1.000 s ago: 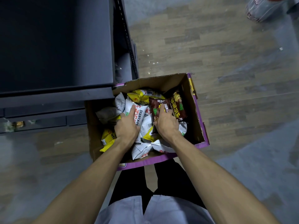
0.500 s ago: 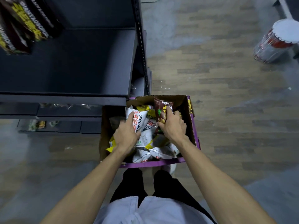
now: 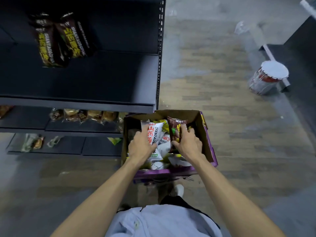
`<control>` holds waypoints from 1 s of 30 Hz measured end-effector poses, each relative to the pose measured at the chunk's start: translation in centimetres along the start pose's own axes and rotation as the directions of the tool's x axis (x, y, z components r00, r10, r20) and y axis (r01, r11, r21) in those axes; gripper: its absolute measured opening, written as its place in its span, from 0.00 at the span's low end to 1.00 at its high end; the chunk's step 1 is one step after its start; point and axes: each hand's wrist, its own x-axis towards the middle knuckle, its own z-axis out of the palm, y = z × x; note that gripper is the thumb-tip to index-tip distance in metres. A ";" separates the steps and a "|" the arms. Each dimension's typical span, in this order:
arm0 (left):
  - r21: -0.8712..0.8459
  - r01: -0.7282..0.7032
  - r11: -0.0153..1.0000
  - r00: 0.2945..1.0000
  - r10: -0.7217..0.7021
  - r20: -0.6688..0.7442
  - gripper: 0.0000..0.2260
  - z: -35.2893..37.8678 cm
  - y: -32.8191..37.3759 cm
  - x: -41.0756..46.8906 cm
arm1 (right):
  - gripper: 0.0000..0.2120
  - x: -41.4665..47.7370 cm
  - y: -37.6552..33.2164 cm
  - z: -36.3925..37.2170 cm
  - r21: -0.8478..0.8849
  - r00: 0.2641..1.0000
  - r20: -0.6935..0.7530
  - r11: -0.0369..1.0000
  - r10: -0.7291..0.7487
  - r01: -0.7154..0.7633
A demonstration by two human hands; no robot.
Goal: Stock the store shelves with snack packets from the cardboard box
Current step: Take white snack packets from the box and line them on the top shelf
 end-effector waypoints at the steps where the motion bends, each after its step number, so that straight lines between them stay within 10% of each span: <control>1: -0.014 -0.026 1.000 1.000 0.026 0.002 0.33 -0.5 -0.9 -0.4 | 0.28 -0.7 -1.0 0.3 -0.009 1.000 -0.010 1.000 -0.003 0.003; 30: -0.194 0.001 0.981 0.911 -0.081 -0.404 0.32 -23.8 -21.8 -0.2 | 0.33 -4.1 -34.6 1.0 0.021 0.886 -0.220 0.907 -0.407 0.422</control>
